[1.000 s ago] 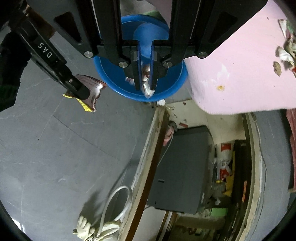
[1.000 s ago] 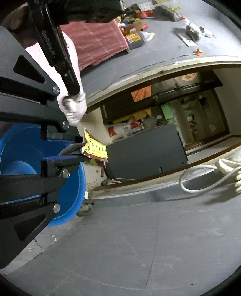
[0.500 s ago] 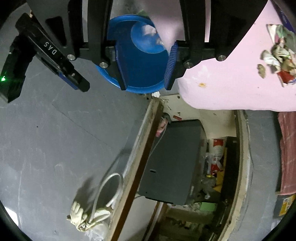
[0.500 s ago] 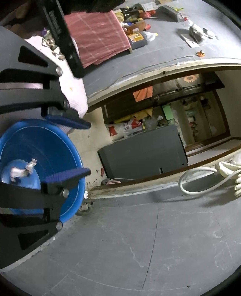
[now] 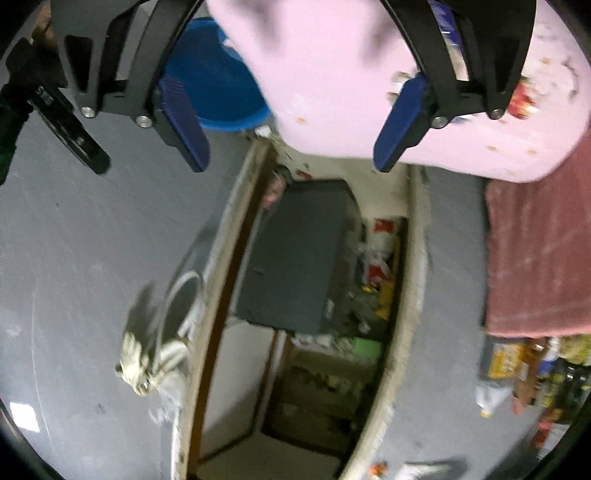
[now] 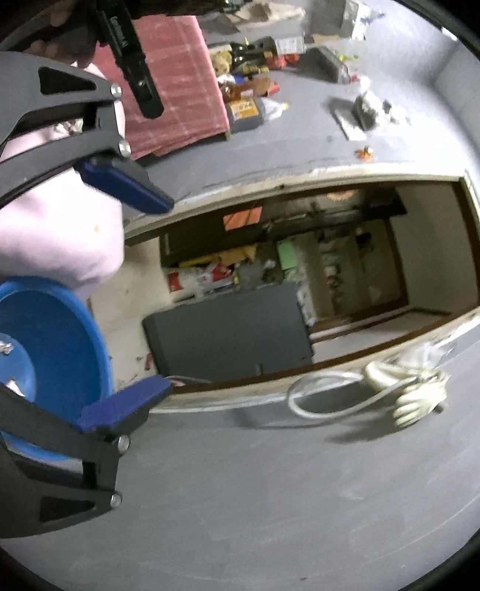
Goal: Collect trash
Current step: 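Move both tools back over the trash pile on the table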
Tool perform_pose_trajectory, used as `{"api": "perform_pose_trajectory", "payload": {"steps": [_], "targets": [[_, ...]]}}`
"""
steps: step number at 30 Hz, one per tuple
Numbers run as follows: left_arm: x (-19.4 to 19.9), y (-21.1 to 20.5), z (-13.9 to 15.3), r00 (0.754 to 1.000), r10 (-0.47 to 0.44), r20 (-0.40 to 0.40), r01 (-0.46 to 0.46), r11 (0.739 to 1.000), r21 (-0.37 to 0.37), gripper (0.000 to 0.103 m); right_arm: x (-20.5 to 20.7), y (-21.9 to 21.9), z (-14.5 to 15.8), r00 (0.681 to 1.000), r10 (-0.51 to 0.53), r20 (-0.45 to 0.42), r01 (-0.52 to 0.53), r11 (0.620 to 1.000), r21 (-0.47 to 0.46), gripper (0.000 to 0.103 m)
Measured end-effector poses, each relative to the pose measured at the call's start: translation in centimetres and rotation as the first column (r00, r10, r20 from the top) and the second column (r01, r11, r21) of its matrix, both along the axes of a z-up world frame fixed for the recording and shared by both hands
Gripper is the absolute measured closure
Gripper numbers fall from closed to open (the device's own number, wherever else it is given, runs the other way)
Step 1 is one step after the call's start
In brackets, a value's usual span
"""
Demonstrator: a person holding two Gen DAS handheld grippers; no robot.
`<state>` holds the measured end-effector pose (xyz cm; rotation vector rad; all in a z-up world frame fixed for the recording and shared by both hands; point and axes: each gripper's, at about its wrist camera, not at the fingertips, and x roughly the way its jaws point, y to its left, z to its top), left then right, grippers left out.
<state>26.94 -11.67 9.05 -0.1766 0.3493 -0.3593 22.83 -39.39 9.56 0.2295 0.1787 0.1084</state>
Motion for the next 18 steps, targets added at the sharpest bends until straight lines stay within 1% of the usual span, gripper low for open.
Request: {"api": "perform_pose_trajectory", "payload": {"steps": [1, 3, 8, 14, 16, 18], "targets": [[-0.3, 0.5, 0.1, 1.0, 0.014, 0.01, -0.014, 1.0, -0.001, 0.005, -0.3, 0.7, 0.4, 1.0, 0.01, 0.017, -0.009, 1.0, -0.009, 0.0], [-1.5, 2.0, 0.6, 0.997, 0.056, 0.048, -0.056, 0.998, 0.004, 0.004, -0.7, 1.9, 1.1, 0.999, 0.03, 0.043, -0.029, 0.999, -0.024, 0.0], [-4.0, 4.8, 1.1, 0.985, 0.124, 0.12, -0.132, 0.99, 0.057, 0.002, -1.5, 5.3, 2.2, 0.991, 0.1, 0.086, -0.095, 0.994, -0.057, 0.0], [-5.0, 8.3, 0.5, 0.975, 0.187, 0.119, -0.198, 0.977, 0.083, 0.002, -1.7, 9.9, 2.6, 0.973, 0.212, 0.093, -0.206, 0.976, -0.068, 0.0], [-5.3, 9.9, -0.2, 0.973, 0.204, 0.106, -0.213, 0.973, 0.087, 0.002, -1.6, 11.3, 2.2, 0.965, 0.25, 0.077, -0.246, 0.967, -0.066, 0.0], [-5.6, 11.6, -1.1, 0.971, 0.224, 0.089, -0.232, 0.968, 0.096, 0.002, -1.2, 13.0, 1.4, 0.95, 0.31, 0.044, -0.308, 0.95, -0.049, 0.0]]}}
